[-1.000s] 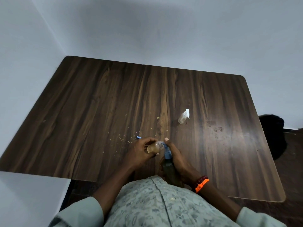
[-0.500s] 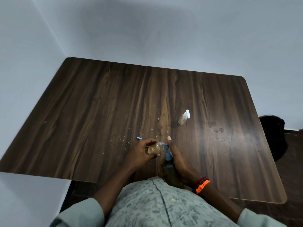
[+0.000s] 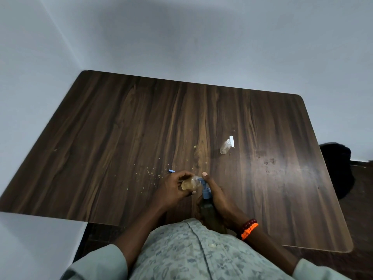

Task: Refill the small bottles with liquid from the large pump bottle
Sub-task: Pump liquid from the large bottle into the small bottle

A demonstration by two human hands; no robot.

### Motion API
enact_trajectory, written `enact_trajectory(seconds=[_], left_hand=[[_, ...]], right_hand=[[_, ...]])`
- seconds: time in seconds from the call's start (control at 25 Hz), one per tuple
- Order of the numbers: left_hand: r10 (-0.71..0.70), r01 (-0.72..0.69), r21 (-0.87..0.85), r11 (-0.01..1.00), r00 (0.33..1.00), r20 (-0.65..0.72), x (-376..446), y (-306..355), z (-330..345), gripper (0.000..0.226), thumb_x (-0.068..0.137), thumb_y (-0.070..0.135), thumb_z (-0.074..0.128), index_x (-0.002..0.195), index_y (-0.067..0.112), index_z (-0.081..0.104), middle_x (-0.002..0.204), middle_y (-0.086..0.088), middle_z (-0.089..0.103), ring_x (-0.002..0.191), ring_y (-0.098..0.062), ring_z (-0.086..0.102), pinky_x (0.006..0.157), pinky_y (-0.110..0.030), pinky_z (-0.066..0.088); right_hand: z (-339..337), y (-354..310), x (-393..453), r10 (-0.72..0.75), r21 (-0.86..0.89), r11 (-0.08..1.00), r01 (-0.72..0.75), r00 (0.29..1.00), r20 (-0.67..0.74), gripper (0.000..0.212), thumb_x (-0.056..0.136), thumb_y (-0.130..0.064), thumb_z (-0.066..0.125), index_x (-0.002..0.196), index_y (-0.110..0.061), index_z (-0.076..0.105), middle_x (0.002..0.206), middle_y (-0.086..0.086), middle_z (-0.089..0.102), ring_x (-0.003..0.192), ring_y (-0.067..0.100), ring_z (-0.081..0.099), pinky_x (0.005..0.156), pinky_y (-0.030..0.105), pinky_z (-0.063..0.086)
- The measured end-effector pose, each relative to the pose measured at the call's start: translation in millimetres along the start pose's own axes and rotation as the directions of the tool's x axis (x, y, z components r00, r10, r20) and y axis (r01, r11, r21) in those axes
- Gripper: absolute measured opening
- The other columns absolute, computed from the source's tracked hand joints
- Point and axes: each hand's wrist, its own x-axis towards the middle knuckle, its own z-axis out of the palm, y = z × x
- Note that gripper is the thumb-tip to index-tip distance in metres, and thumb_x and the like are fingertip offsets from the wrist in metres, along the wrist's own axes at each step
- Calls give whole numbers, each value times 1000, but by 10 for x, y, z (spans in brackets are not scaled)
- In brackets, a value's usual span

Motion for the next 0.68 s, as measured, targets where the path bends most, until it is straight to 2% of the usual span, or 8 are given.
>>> enact_trajectory(seconds=[0.16,0.28,0.44,0.56,0.68], left_hand=[[3,-3,7,1000,1000,9,8,-2,14,44,75,17,91,116,25,76,112,9,81,108,-8,76,96,-49,64],[11,-11,7,1000,1000,18,17,-3,18,44,76,19,92,116,25,76,112,9,81,107,-7,77,95,-48,65],[0,0,-4,1000,1000,-3,18,-6,11,43,78,18,92,118,23,76,113,7,80,109,-11,76,97,-49,64],[-7,7,-22,1000,1000,15,7,-4,10,42,79,16,91,118,22,76,113,6,81,109,-11,77,96,-48,65],[-6,6,-14,1000,1000,25,-7,21,17,43,77,12,91,116,20,77,112,6,81,107,-8,77,95,-47,65]], right_hand=[[-77,51,16,28,-15,1000,-28,999,20,62,95,-65,48,88,-10,76,80,8,78,72,19,73,71,35,56],[-59,51,8,16,-24,1000,-17,1000,-17,62,95,-66,49,91,-10,78,82,8,80,75,21,74,76,38,55],[-3,6,-16,-9,26,1000,10,1000,-19,69,79,-77,50,105,-20,80,104,8,83,99,23,78,96,42,57],[-22,-1,-39,28,-7,1000,-28,999,-28,79,87,-74,48,112,-3,73,105,18,77,95,32,72,97,52,56],[-28,13,-41,34,-72,997,-37,998,-53,71,100,-61,46,108,5,69,101,25,71,90,37,67,98,62,53]])
